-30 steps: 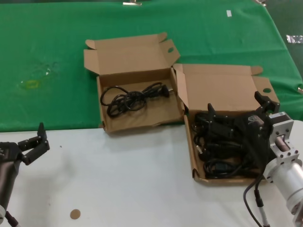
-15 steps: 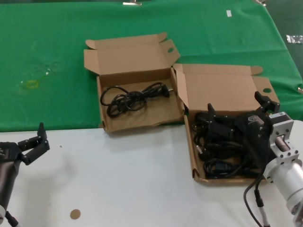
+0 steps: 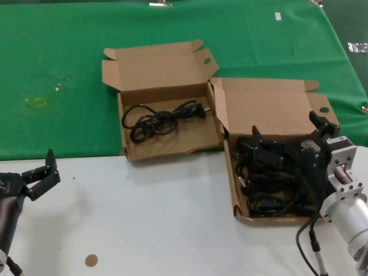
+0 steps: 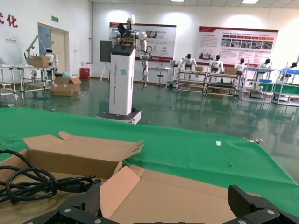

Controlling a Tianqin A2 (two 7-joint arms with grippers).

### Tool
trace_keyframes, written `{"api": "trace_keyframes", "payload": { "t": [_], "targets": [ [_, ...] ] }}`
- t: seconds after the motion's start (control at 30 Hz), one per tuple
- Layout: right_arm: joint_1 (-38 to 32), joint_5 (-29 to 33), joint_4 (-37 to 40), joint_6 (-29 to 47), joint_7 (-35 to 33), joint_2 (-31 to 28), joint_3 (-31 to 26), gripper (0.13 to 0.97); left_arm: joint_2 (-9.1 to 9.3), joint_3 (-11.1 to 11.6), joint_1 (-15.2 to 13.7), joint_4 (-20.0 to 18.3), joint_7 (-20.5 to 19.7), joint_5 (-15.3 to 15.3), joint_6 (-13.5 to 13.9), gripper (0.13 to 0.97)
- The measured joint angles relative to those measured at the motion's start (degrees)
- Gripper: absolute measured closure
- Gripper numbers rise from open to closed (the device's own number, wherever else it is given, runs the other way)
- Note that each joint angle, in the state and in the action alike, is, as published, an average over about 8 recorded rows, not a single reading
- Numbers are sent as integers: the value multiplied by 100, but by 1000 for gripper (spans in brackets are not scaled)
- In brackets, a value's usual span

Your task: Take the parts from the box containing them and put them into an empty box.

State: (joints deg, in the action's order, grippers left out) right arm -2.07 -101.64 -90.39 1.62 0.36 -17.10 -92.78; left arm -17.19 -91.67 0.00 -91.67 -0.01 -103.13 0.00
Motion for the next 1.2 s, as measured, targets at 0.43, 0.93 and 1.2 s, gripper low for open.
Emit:
{"api": "trace_keyframes", "payload": {
  "t": [0.43, 0.93, 1.2],
  "targets": [
    [0, 0, 0, 0, 0, 0, 0, 129, 0, 0, 0, 0, 0, 0, 0, 132],
    [0, 0, 0, 0, 0, 0, 0, 129, 0, 0, 0, 0, 0, 0, 0, 132],
    [0, 0, 0, 0, 0, 0, 0, 129, 0, 0, 0, 0, 0, 0, 0, 132]
  ]
}}
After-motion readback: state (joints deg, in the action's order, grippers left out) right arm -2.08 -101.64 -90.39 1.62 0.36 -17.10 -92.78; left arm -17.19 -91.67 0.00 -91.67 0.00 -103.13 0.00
